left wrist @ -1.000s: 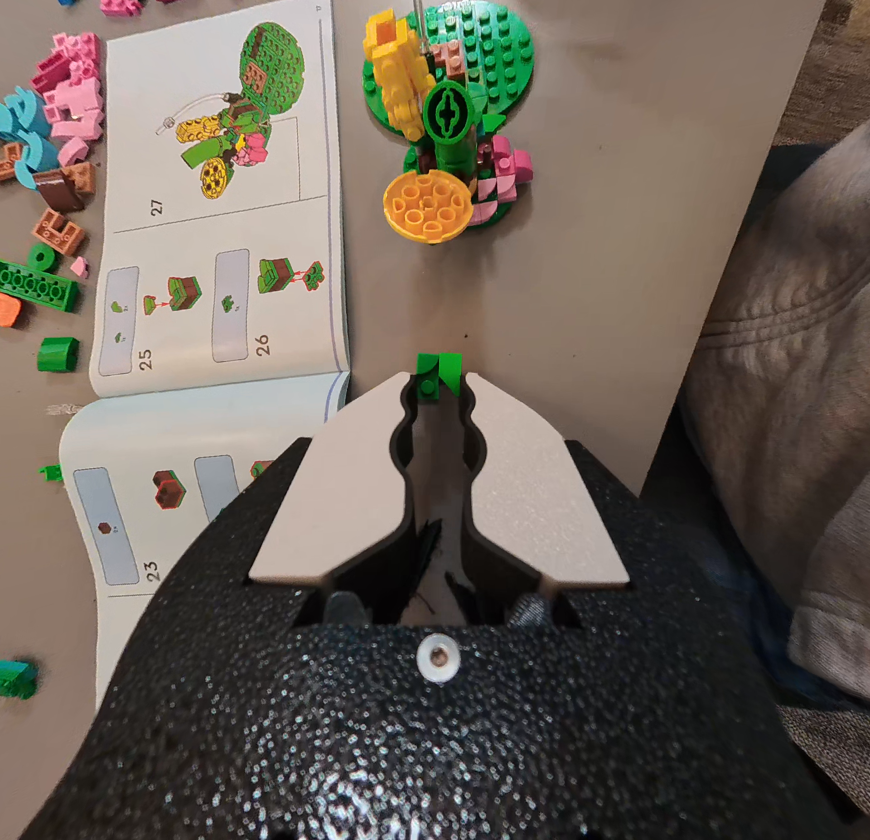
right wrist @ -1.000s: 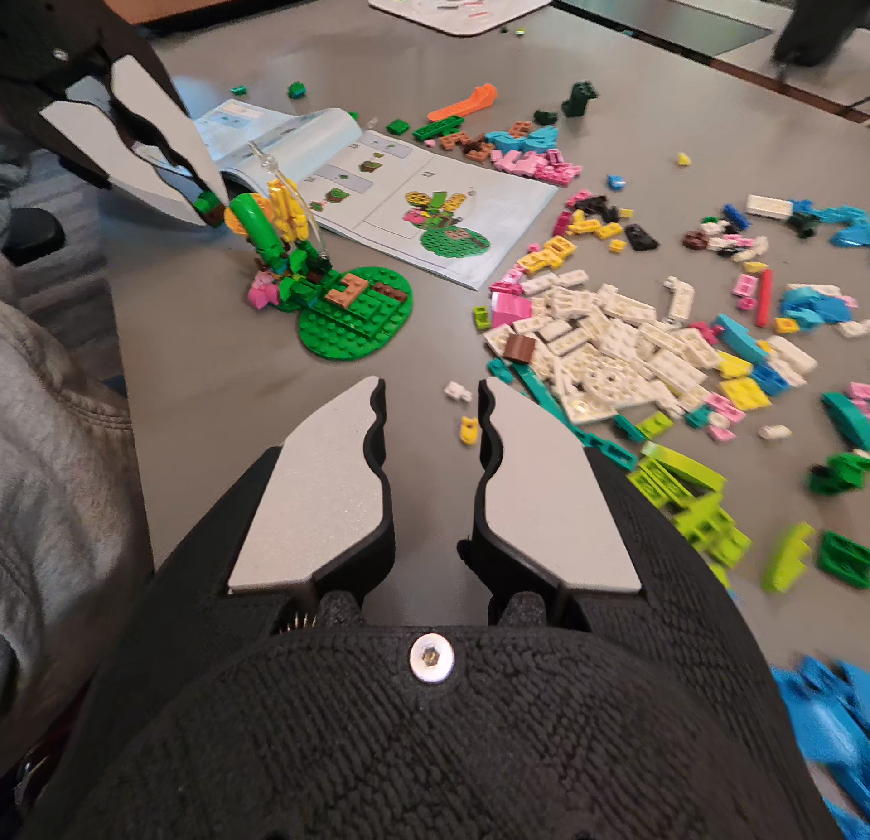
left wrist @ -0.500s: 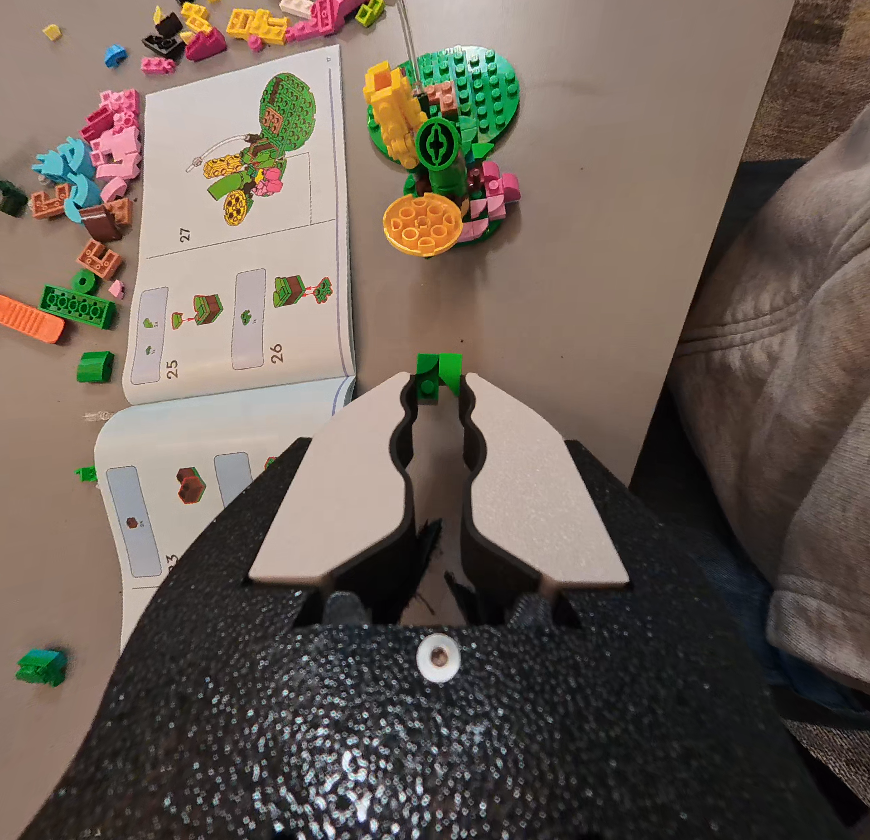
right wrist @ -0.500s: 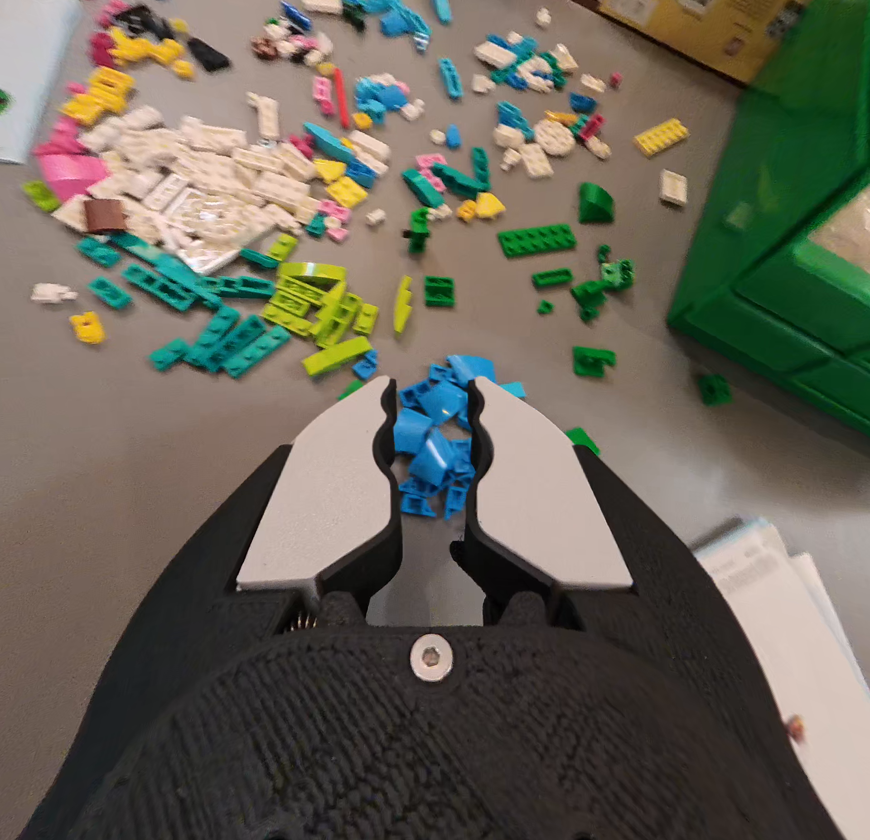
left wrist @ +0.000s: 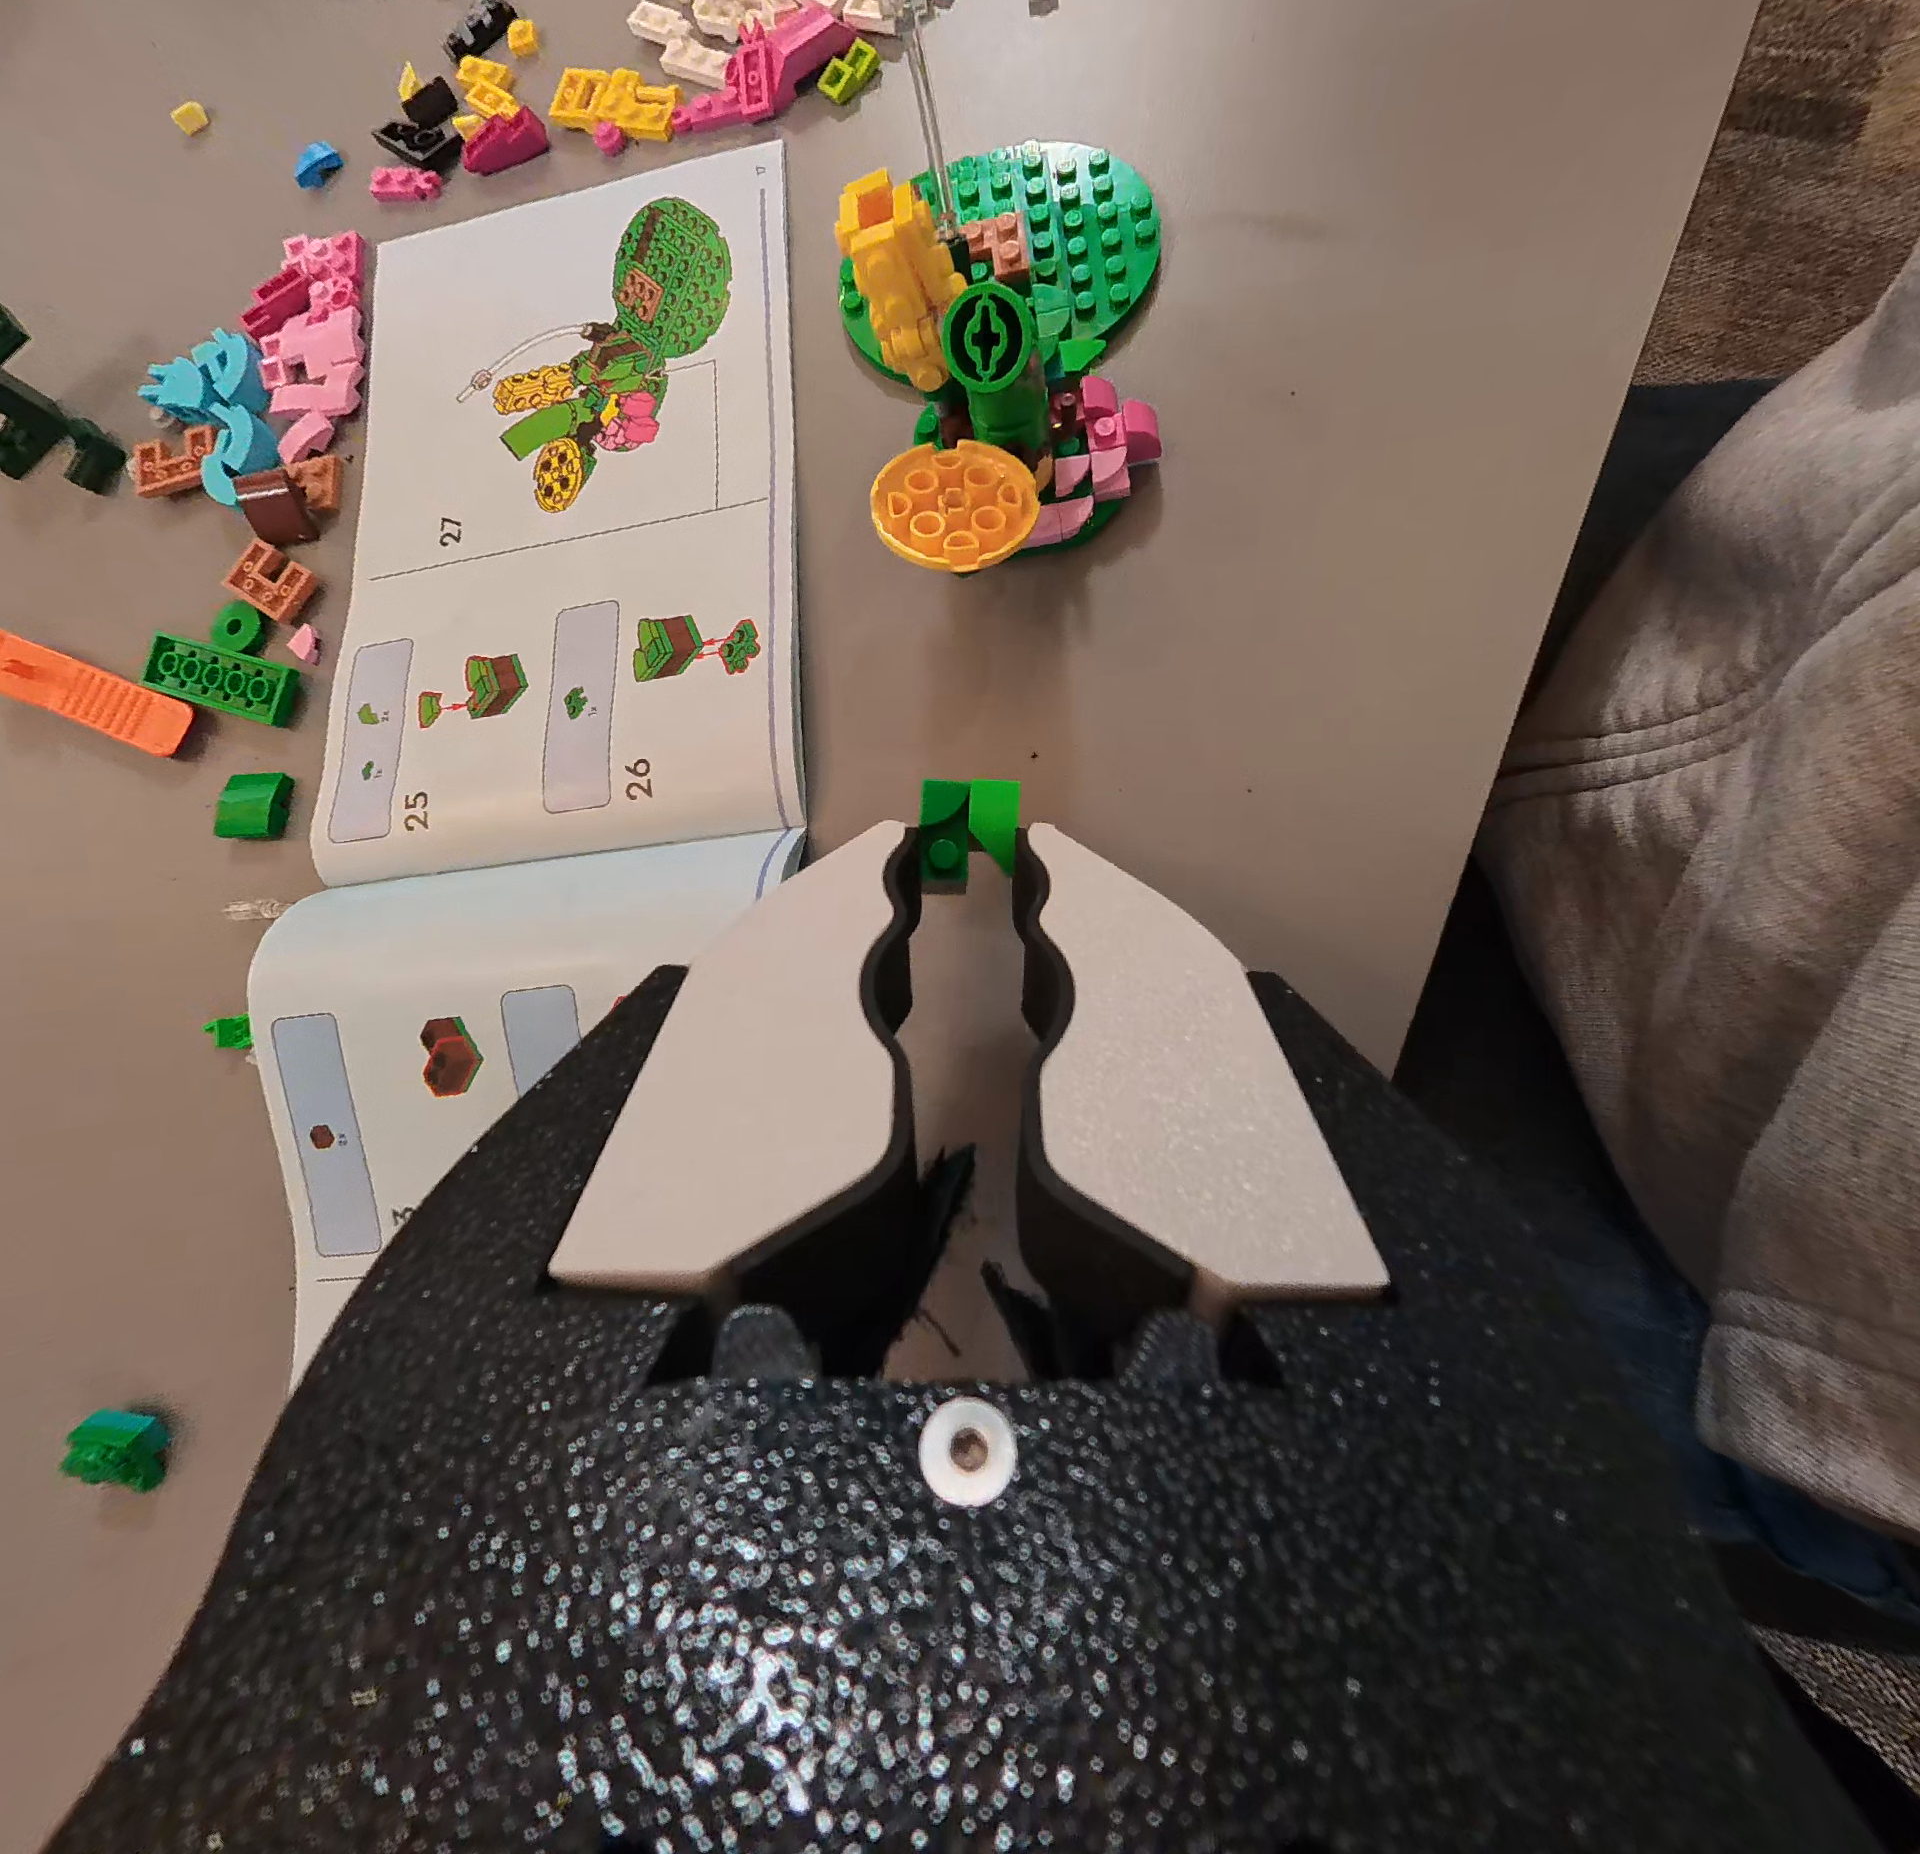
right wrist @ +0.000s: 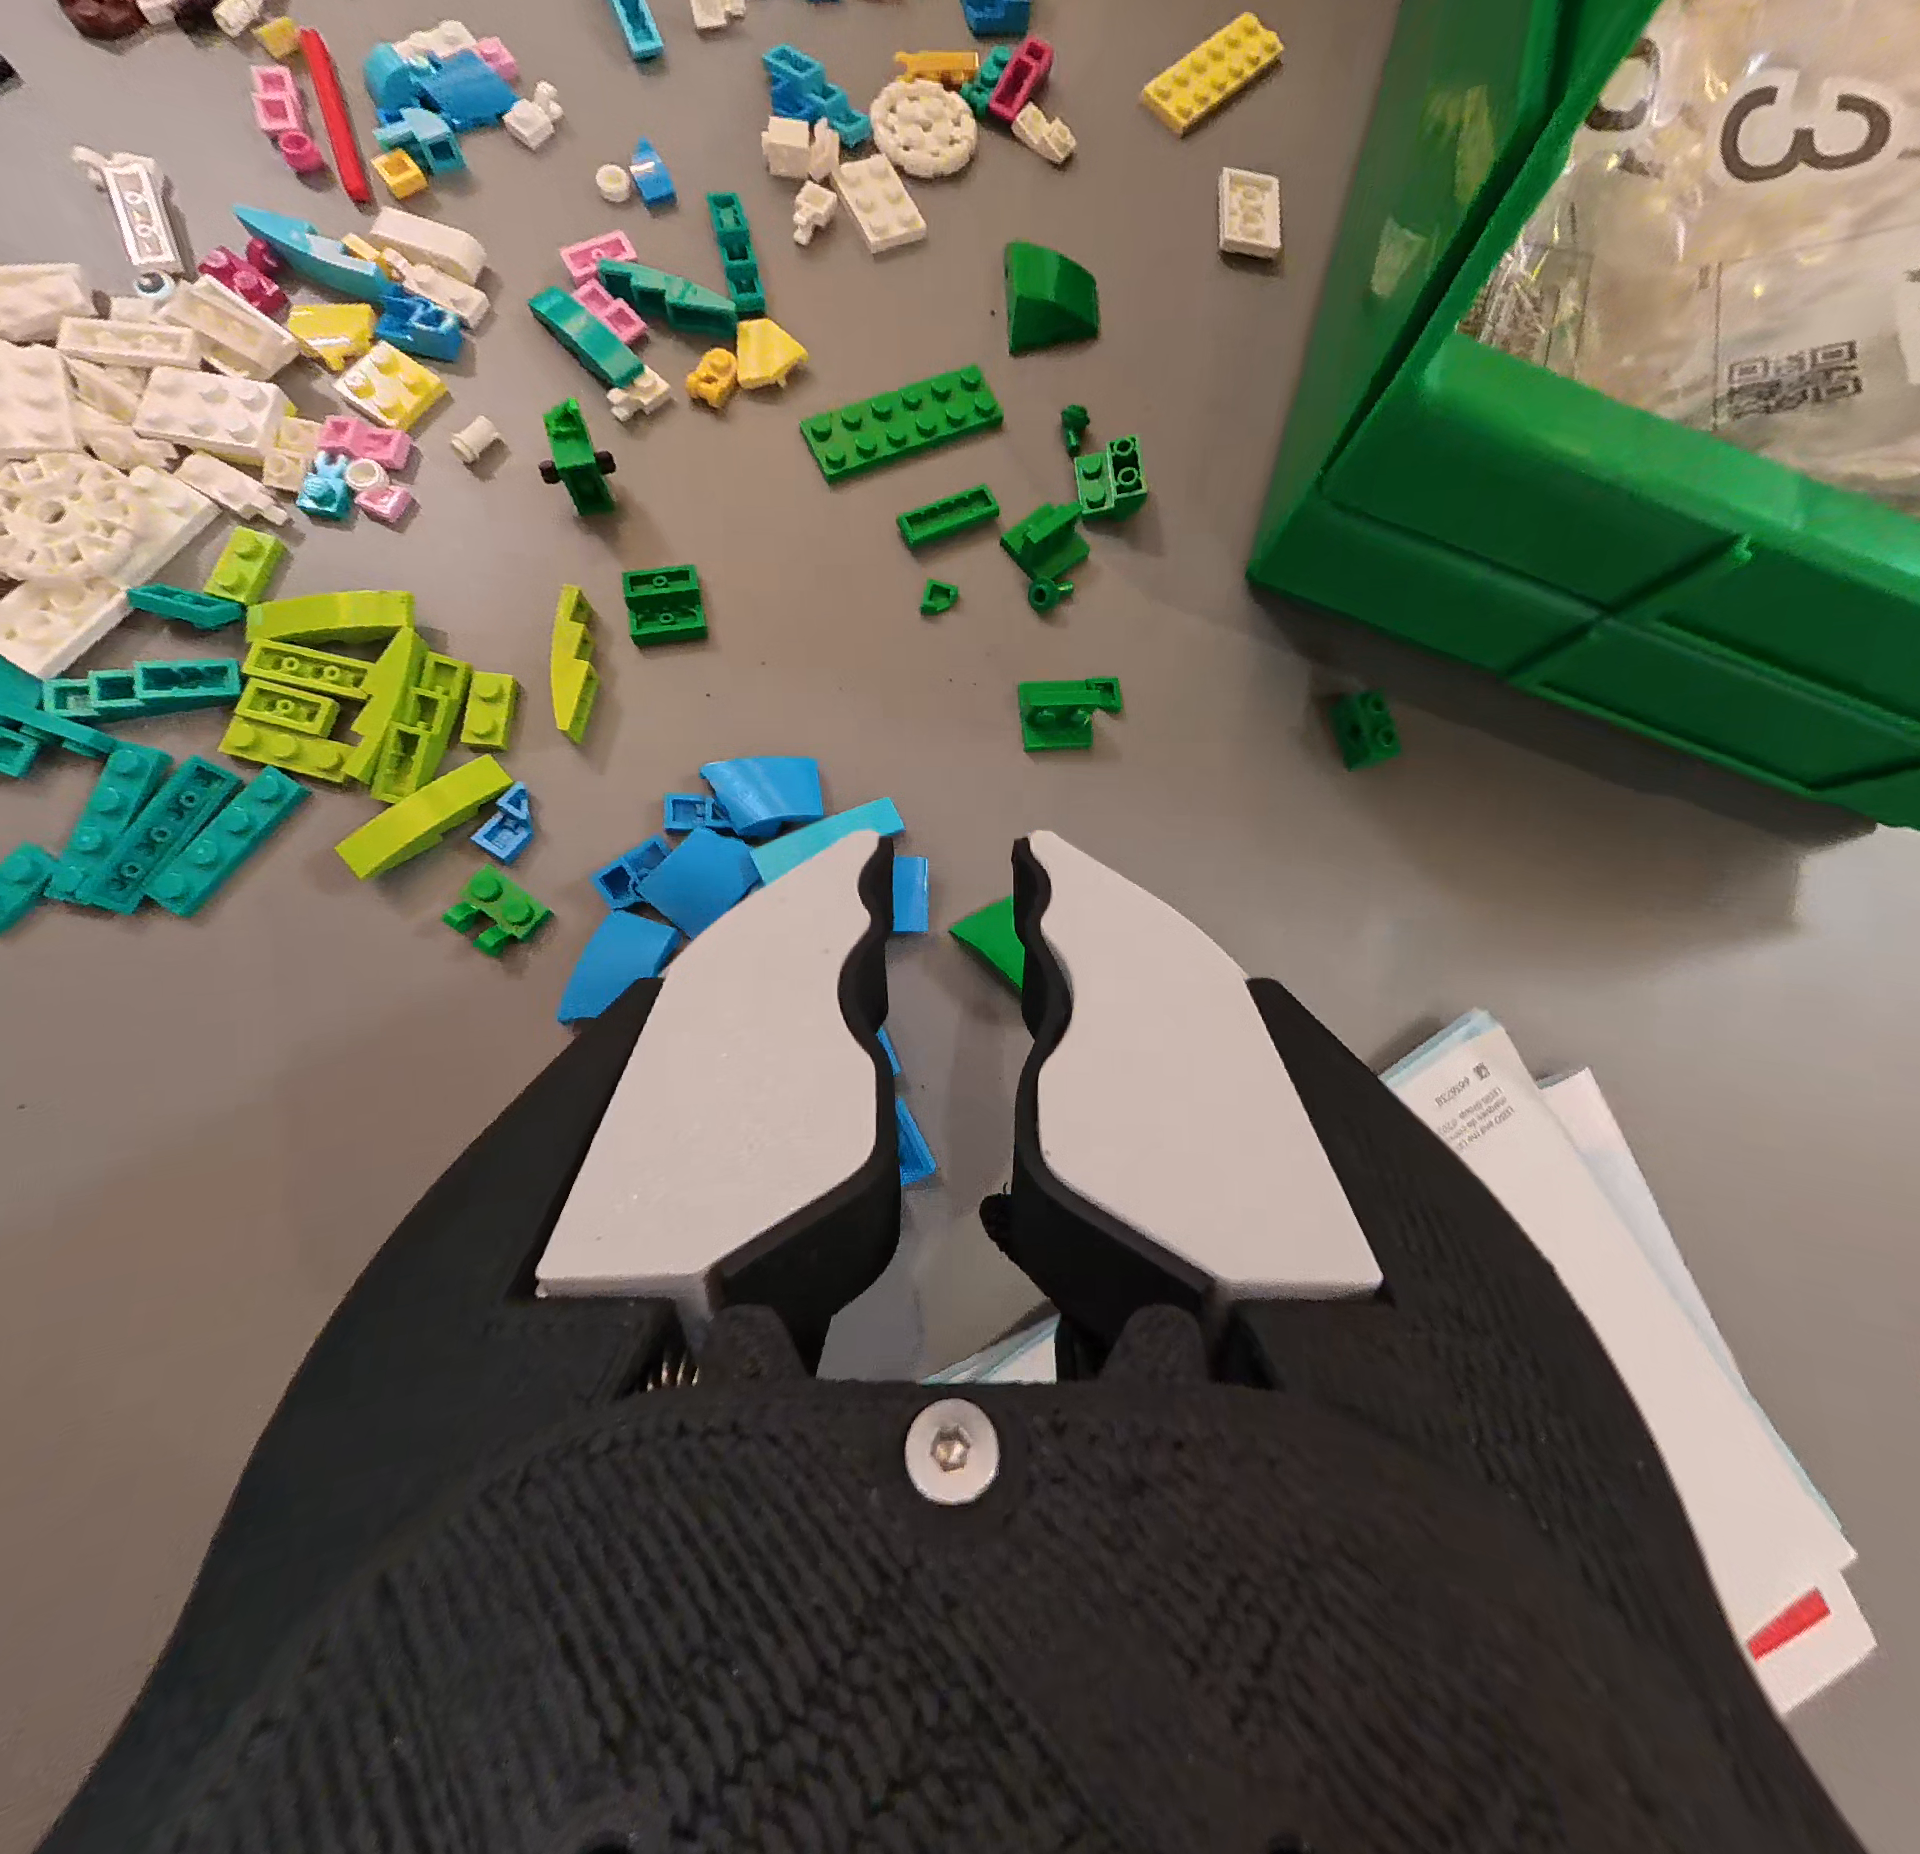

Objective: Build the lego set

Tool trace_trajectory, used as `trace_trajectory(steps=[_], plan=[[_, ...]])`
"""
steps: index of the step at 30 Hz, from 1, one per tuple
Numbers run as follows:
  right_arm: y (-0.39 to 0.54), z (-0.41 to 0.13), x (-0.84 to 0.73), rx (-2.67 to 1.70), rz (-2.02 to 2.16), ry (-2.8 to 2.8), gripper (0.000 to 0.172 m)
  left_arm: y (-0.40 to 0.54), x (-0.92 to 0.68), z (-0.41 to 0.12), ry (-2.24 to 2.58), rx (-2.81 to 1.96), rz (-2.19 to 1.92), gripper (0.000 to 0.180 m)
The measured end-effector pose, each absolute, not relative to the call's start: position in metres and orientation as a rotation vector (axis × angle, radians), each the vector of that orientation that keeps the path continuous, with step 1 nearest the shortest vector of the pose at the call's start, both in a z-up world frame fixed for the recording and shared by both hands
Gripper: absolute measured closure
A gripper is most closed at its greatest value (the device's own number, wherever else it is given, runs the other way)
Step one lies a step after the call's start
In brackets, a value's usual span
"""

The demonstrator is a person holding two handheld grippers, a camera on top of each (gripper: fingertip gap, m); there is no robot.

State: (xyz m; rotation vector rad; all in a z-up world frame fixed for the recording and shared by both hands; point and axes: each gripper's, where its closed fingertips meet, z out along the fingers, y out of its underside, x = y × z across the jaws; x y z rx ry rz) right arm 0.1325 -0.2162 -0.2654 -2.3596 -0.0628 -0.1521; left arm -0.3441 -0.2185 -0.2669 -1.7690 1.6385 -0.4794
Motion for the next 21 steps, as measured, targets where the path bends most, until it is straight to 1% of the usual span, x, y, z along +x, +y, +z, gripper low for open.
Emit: trace_trajectory(steps=[9,16,21], plan=[[-0.226,-0.258,0.126,-2.330,-0.083,-0.106,0.154,-0.220,-0.342,-0.265,1.622,-1.760,-0.525,0.164],[-0.235,-0.256,0.131,-2.318,-0.013,-0.035,0.158,-0.219,-0.343,-0.272,1.630,-1.778,-0.504,0.164],[-0.238,-0.261,0.069,-2.324,0.206,-0.412,0.158,-0.218,-0.343,-0.272,1.626,-1.784,-0.508,0.164]])
